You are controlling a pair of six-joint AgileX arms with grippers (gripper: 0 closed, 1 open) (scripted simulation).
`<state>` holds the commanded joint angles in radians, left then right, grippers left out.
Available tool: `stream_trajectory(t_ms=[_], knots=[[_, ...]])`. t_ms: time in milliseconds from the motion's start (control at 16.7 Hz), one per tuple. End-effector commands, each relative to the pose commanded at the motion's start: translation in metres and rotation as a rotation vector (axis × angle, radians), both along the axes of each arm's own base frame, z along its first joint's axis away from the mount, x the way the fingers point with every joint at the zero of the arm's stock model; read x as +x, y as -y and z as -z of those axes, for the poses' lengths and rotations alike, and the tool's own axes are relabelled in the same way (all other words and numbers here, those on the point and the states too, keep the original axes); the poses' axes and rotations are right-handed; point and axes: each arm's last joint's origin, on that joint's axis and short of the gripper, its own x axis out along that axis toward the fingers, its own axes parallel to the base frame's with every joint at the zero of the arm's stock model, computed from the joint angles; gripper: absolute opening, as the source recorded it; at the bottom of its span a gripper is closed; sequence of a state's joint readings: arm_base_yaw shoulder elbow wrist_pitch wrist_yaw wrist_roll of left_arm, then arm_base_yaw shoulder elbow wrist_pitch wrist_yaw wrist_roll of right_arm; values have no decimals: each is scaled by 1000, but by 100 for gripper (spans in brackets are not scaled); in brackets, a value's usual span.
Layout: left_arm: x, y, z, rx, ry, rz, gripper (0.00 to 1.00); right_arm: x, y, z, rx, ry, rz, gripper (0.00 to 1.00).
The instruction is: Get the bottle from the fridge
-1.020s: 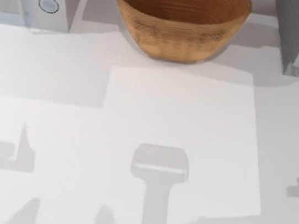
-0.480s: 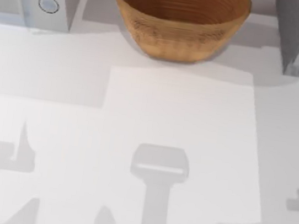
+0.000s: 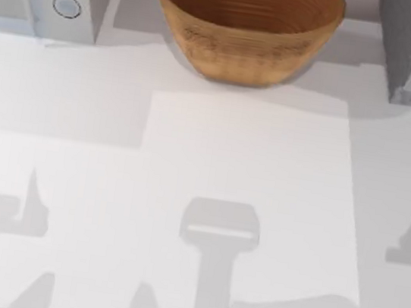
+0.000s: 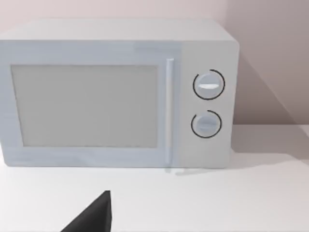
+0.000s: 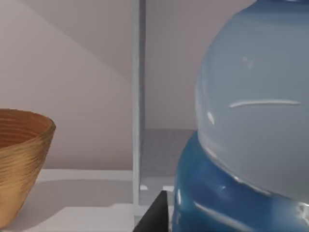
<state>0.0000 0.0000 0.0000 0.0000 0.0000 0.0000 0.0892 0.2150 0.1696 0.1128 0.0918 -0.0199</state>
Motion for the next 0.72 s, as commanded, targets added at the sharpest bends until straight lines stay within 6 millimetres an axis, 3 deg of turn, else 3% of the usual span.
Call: stream_trajectory(t_ms=[180,360,540,720], knots=[[0,0,0,0,0,0,100,21,-13,-35,-7,7,3,0],[0,0,0,0,0,0,100,60,-41,-55,-20,-38,5,0],[0,0,0,0,0,0,100,106,-90,-53,-52,-111,4,0],[0,0,0,0,0,0,100,143,-157,-27,-96,-166,4,0]])
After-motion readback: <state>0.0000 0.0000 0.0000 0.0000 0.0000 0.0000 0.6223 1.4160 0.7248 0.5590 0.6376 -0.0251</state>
